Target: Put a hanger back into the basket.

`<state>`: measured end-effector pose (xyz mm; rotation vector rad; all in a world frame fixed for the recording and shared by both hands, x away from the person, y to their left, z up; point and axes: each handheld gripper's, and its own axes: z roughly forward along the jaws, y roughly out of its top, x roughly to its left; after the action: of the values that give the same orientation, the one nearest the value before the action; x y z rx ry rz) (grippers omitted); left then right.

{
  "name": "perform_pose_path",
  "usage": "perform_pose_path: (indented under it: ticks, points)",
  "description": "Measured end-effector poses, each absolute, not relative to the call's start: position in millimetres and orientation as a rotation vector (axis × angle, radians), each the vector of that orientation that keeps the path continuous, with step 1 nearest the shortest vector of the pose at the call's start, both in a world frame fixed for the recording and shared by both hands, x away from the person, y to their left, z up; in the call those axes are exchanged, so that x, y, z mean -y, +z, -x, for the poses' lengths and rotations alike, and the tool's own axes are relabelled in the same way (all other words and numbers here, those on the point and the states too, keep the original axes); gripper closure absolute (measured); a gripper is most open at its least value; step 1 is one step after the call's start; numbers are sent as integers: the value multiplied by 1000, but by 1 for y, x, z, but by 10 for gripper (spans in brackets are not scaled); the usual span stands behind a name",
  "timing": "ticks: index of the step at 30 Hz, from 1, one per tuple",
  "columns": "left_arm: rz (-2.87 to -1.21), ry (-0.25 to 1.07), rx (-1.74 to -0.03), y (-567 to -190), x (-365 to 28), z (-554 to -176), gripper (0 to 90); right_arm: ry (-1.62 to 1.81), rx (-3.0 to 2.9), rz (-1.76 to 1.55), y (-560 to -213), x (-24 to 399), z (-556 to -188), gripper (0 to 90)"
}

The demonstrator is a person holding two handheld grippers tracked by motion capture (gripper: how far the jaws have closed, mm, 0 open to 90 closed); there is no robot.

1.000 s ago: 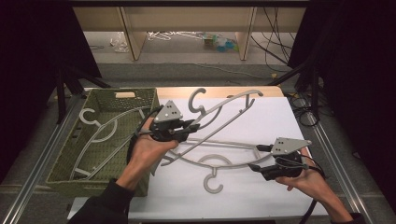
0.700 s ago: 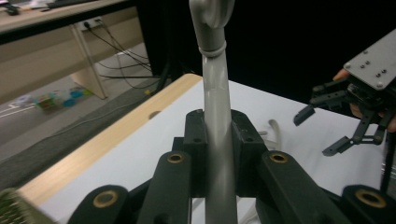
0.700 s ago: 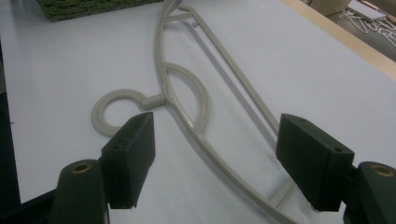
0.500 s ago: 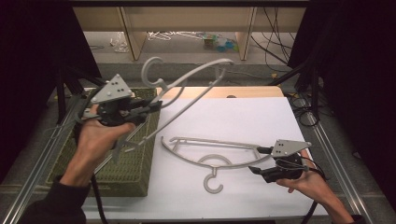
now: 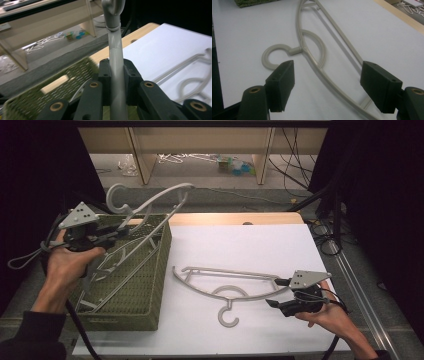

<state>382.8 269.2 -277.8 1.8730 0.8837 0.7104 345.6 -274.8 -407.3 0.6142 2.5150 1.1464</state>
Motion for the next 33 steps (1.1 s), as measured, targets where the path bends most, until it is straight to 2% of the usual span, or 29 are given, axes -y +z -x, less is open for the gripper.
perform_pose_path:
  ticks: [8,15,29,31,33]
  points:
    - [-1896,742,-948,-308,-310,-387,792,1139,-2517,-622,-408,275,-346,279]
    - [-1943,753,-966,-326,-327,-385,792,1140,-2524,-619,-410,275,-347,277]
    - [-2009,713,-1050,-349,-339,-386,792,1140,-2532,-617,-411,273,-347,277]
    - [-2099,703,-1027,-351,-341,-390,792,1137,-2535,-611,-412,273,-348,277]
    - [-2036,686,-1059,-358,-337,-392,791,1135,-2540,-614,-412,272,-348,277]
